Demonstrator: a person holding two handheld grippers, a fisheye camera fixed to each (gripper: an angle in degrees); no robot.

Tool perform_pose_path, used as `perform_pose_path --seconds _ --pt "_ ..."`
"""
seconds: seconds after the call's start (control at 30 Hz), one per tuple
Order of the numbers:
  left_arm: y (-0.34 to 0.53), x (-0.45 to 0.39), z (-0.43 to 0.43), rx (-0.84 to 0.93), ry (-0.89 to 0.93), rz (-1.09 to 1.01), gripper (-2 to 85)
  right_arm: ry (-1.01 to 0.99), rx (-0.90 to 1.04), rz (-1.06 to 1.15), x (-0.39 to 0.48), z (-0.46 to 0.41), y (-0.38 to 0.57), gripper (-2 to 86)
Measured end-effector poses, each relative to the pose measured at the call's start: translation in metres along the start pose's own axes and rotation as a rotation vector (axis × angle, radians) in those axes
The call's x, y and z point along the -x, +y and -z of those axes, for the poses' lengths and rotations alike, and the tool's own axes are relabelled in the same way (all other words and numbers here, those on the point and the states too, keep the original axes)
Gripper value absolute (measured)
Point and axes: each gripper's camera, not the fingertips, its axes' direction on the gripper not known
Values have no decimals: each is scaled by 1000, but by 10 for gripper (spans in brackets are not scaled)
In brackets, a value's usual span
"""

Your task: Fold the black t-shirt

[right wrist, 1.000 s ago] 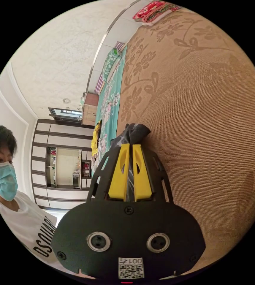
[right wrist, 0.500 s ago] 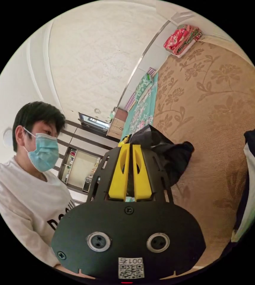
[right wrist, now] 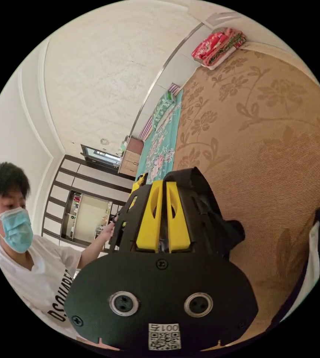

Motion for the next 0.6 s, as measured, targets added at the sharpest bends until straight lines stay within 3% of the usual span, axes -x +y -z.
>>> perform_pose_path --seconds 0.23,0.47,0.53,0.6 --pt "-74 23 -19 139 -93 -11 1 75 19 114 9 -28 7 8" --pt "9 17 -101 469 -361 -188 3 -58 55 18 24 8 103 8" --pt "29 43 -119 488 -421 -171 2 -14 69 -58 16 9 138 8" --pt "40 77 -131 476 -479 -122 0 199 149 -140 5 -2 179 5"
